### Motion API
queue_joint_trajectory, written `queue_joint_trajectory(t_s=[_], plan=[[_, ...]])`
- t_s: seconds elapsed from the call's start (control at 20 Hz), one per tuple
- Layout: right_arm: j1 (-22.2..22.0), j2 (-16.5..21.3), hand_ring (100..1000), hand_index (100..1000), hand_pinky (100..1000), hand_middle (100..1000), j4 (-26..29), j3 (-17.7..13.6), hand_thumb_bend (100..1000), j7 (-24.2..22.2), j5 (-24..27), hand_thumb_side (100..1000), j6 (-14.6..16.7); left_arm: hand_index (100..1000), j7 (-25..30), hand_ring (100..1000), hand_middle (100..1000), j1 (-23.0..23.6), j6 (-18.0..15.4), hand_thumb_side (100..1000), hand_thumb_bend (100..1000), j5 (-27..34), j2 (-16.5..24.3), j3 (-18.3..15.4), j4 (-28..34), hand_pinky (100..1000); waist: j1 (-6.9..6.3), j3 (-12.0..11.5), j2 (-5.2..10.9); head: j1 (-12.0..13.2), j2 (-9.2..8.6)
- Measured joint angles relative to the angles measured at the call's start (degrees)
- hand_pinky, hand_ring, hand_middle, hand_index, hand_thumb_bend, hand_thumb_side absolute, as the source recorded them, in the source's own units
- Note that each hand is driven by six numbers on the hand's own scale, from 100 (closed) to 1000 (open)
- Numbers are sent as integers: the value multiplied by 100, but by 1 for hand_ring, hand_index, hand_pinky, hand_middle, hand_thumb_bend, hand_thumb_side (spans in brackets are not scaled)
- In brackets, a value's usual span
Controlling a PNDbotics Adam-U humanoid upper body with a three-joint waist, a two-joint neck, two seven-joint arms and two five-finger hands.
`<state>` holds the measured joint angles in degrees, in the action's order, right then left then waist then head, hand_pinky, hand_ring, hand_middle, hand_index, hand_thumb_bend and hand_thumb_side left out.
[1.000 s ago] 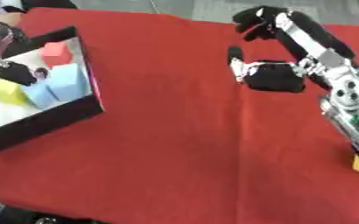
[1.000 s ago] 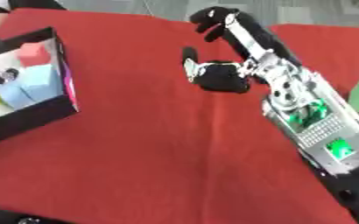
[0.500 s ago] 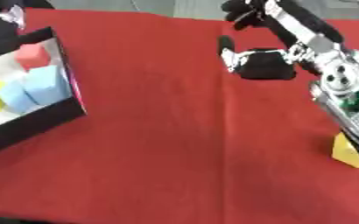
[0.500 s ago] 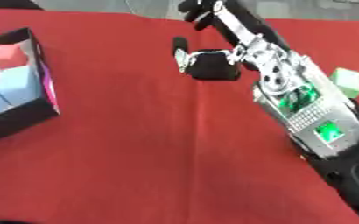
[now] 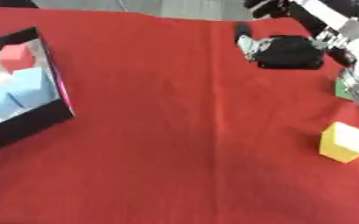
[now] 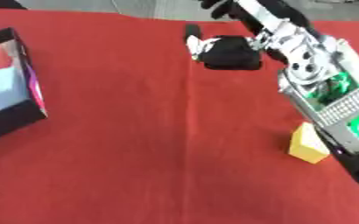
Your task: Pick up the objects with one hand, pass them to the other hand, and then place them into the box on the other side of the table.
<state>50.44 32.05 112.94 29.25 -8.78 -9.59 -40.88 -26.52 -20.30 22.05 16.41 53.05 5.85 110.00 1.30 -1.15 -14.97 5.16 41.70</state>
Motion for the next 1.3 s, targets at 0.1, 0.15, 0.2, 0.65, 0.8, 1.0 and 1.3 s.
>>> queue_joint_trajectory(t_s=[0.1,0.15,0.2,0.65,0.8,1.0,1.3], plan=[[35,181,867,883,932,844,42,-25,100,-97,66,320,-148,797,-75,763,732,61,-122,848,100,124,-116,-4,1,828,14,16,0,32,-1],[57,280,869,885,934,846,48,-33,100,-143,108,328,-219,793,-111,760,727,88,-168,851,100,161,-173,-6,2,827,19,29,0,53,-2],[78,388,871,887,935,848,49,-36,100,-193,144,339,-286,789,-146,750,720,113,-206,851,100,185,-224,-8,3,822,22,40,0,72,-3],[-9,1407,876,902,935,849,80,-15,100,-491,736,551,-551,776,-461,735,708,261,-517,864,103,327,-565,-36,31,815,75,47,0,-68,-3],[-163,1705,872,893,934,844,81,23,107,-535,928,551,-565,776,-480,736,708,276,-531,866,101,328,-579,-34,31,816,91,45,0,-106,-4],[-460,2034,872,887,934,843,82,53,176,-577,1156,568,-538,775,-482,738,708,276,-508,865,100,326,-579,-33,31,816,91,37,0,-183,-5],[-927,2492,869,886,939,834,83,87,370,-786,1386,468,-265,773,-481,740,709,276,-394,871,100,315,-579,-30,31,816,102,37,0,-318,-6]])
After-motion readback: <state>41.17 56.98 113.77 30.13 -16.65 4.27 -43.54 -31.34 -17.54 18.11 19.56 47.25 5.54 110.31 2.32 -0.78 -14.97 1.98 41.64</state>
